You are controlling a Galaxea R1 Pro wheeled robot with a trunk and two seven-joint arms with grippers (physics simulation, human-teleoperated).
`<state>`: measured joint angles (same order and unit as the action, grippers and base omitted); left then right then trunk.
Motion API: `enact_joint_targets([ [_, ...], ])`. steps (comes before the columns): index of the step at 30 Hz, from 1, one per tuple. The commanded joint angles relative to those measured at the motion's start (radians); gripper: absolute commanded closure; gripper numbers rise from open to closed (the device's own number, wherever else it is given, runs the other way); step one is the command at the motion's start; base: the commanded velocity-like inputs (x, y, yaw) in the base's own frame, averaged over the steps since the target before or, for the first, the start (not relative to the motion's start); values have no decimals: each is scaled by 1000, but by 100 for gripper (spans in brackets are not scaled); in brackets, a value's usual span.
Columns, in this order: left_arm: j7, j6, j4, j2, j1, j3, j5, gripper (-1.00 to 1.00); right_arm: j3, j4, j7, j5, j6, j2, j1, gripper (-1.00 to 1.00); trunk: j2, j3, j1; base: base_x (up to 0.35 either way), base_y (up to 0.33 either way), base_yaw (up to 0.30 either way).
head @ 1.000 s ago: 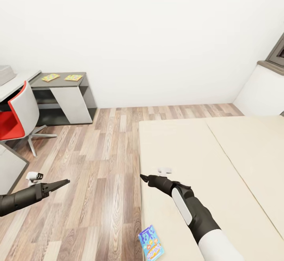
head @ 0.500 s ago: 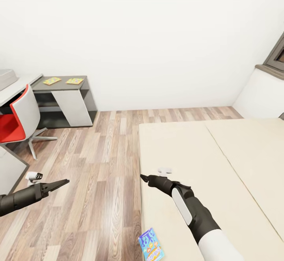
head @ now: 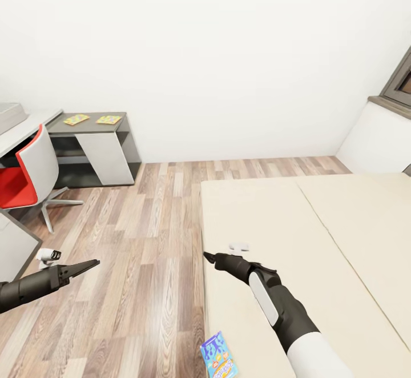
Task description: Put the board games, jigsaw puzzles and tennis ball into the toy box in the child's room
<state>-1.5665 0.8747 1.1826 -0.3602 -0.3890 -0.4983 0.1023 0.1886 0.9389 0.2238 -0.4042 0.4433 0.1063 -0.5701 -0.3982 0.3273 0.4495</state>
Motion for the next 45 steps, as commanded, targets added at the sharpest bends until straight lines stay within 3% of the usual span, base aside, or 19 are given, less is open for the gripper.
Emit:
enact_joint_targets([
  [1,-4,11,0,0,-1,0,-1,-100,-2,1,0,-4,6,0,-1,-100,-2,2,1,0,0,0],
  [21,-4,10,0,0,-1,0,-1,-100,-10,0,0,-10,6,0,-1,-100,-2,0,1,0,0,0],
  [45,-4,11,0,-1,-1,0,0,-100,-9,0,0,-8,5,0,-1,-100,-2,-37,1,0,0,0],
])
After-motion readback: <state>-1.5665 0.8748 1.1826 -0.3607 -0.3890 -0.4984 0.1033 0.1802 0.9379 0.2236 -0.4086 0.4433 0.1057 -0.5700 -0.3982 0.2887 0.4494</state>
